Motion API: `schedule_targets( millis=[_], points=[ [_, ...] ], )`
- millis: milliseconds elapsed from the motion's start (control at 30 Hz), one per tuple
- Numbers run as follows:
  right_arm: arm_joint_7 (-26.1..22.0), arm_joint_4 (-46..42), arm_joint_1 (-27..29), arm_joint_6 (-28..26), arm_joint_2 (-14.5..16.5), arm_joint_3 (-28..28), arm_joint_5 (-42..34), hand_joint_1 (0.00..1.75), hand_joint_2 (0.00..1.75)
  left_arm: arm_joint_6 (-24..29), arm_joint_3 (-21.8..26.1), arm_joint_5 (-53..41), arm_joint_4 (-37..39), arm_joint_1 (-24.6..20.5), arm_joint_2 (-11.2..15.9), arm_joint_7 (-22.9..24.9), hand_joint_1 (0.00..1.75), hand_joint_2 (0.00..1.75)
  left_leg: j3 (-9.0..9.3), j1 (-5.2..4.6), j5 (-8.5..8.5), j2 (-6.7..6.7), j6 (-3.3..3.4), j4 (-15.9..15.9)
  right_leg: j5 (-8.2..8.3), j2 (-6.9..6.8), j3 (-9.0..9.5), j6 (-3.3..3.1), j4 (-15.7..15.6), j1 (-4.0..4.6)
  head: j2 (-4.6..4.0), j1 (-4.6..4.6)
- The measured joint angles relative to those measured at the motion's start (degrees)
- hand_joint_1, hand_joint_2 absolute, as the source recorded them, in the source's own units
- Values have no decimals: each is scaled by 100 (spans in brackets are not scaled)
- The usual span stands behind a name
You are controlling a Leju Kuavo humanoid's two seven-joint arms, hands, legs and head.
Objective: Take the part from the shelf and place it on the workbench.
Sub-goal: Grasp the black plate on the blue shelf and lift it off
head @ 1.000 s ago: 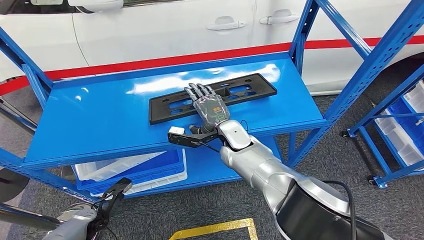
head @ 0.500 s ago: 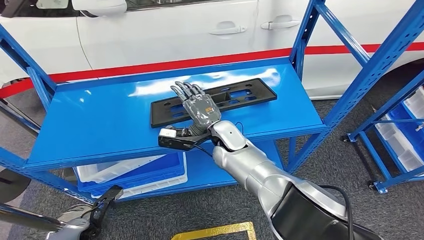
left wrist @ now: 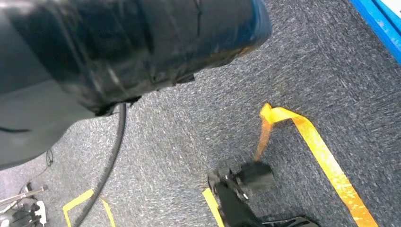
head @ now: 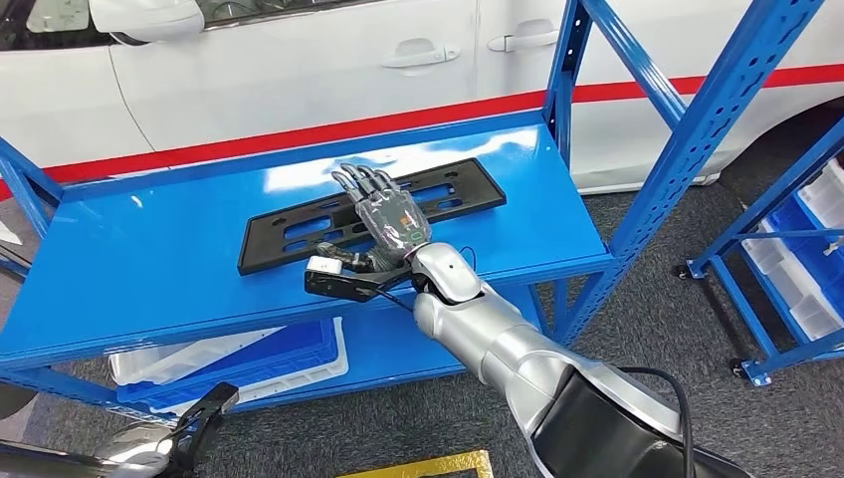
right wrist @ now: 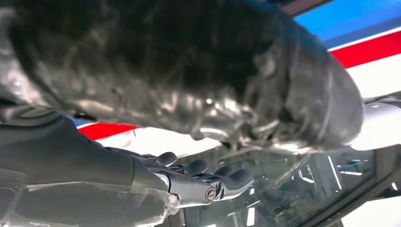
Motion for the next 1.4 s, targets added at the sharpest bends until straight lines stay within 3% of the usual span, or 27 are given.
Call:
schedule_targets(
  millis=[33, 67, 100, 167, 200, 267, 367, 467, 533, 567, 600, 667, 700, 800, 900, 967, 1033, 1067, 1100, 1167, 1200, 1333, 1400],
  points=[
    [17, 2, 6, 11, -5, -4, 3, 0, 0, -3, 0, -8, 0, 10, 1, 8, 0, 0, -127, -43, 105, -1, 56, 80, -28, 8, 49, -26, -5, 41, 0, 1],
    [35, 3, 9, 24, -9, -6, 9, 0, 0, -6, 0, -18, 0, 15, 1, 21, 0, 0, -149, -88, 320, -3, 130, -61, -57, 18, 100, -45, -7, 80, 0, 2],
    [49, 1, 8, 40, -13, -7, 14, 0, 0, -9, 0, -32, 0, 12, 1, 34, 0, 0, -81, -140, 601, -9, 221, -378, -85, 31, 153, -59, -11, 114, 0, 2],
    [58, -3, -5, 68, -22, -13, 18, 0, 0, -11, 0, -71, -1, -16, 11, 63, 0, 0, 127, -233, 971, -17, 393, -986, -120, 52, 229, -64, -45, 158, 0, 22],
    [58, -4, -10, 83, -31, -19, 13, 0, 0, -11, 0, -98, -1, -39, 13, 80, 0, 0, 208, -270, 1038, -19, 449, -1178, -121, 61, 244, -53, -69, 158, 0, 26],
    [55, -5, -10, 115, -59, -34, -1, 0, 0, -6, 0, -152, -1, -98, 8, 130, 0, 0, 293, -316, 1030, -20, 487, -1358, -97, 72, 253, -7, -132, 142, 0, 18],
    [39, -23, -6, 174, -138, -72, -22, 0, 0, 4, 0, -221, -2, -166, -31, 178, 0, 0, 479, -262, 1059, 8, 453, -1688, -177, 26, 224, 85, -71, 161, 0, 16],
    [22, -37, 10, 250, -237, -98, -50, 0, 0, -5, 0, -303, -2, -230, -105, 204, 0, 0, 567, -241, 1061, 17, 442, -1773, -546, -36, -207, 164, 786, 140, 0, 24],
    [16, -38, 55, 280, -301, -105, -65, 0, 0, -13, 0, -337, -2, -255, -152, 226, 0, 0, 570, -237, 1022, 15, 435, -1733, -574, -46, -464, 206, 1157, 114, 0, 26],
    [14, -39, 69, 285, -326, -107, -70, 0, 0, -15, 0, -342, -2, -260, -172, 232, 0, 0, 571, -233, 995, 15, 422, -1700, -442, -53, -451, 219, 1055, 102, 0, 26],
    [11, -42, 74, 286, -345, -108, -75, 0, 0, -16, 0, -343, -2, -263, -187, 236, 0, 0, 572, -228, 959, 17, 403, -1656, -235, -61, -337, 227, 768, 90, 0, 27],
    [4, -54, 68, 285, -367, -110, -79, 0, 0, -16, 0, -344, -2, -282, -207, 239, 0, 0, 549, -231, 878, 22, 348, -1544, 22, -72, -49, 201, 139, 85, 0, 23],
    [0, -63, 70, 285, -374, -110, -80, 0, 44, -17, 0, -347, -2, -294, -214, 239, 0, 0, 532, -238, 849, 23, 320, -1505, 62, -72, 42, 172, -44, 92, 0, 18],
    [-2, -81, 77, 297, -402, -110, -90, 0, 175, -29, 0, -372, -2, -312, -232, 237, 0, 0, 518, -247, 830, 28, 257, -1494, 47, -63, 90, 71, -136, 111, 0, 9],
    [4, -96, 70, 370, -412, -110, -93, 0, 175, -46, 0, -396, -2, -328, -242, 239, 0, 0, 388, -225, 619, 27, 186, -1183, 67, -62, 139, -12, -202, 73, 0, -19],
    [9, -103, 72, 482, -415, -110, -90, 0, 175, -62, 0, -426, -2, -345, -249, 247, 0, 0, 54, -213, 319, 24, 140, -513, 67, -60, 154, -37, -214, 69, 0, -42],
    [-4, -104, 91, 620, -426, -110, -81, 0, 175, -80, 0, -450, -2, -349, -266, 262, 0, 0, -232, -205, 229, 24, 117, -25, 58, -54, 156, -47, -211, 71, 0, -43],
    [-26, -104, 99, 702, -432, -110, -77, 0, 175, -87, 0, -456, -2, -352, -275, 267, 0, 0, -244, -200, 340, 24, 116, -71, 51, -48, 161, -47, -209, 71, 0, -42],
    [-55, -106, 103, 789, -436, -110, -75, 0, 175, -92, 0, -466, -2, -360, -283, 272, 0, 0, -147, -194, 546, 24, 123, -335, 44, -39, 170, -41, -207, 70, 0, -43],
    [-133, -119, 99, 984, -440, -110, -75, 0, 175, -99, 0, -487, -2, -395, -291, 279, 0, 0, 169, -200, 913, 22, 146, -1066, 28, -23, 189, -14, -209, 78, 0, -43],
    [-174, -126, 97, 1085, -443, -110, -75, 0, 175, -104, -1, -500, -2, -420, -293, 284, 0, 0, 296, -212, 991, 19, 164, -1342, 26, -17, 190, 6, -214, 86, 0, -42],
    [-352, -140, 118, 1571, -463, -110, -54, 0, 175, -145, -2, -567, -2, -471, -312, 305, 0, 0, 407, -236, 977, 9, 226, -1563, 40, -22, 203, 109, -263, 109, 0, -32],
    [-416, -152, 118, 1765, -478, -106, 82, 0, 175, -181, -2, -599, -2, -486, -324, 313, 0, 0, 438, -224, 988, 4, 218, -1605, 34, -40, 227, 11, -291, 129, 0, -27]
  ],
)
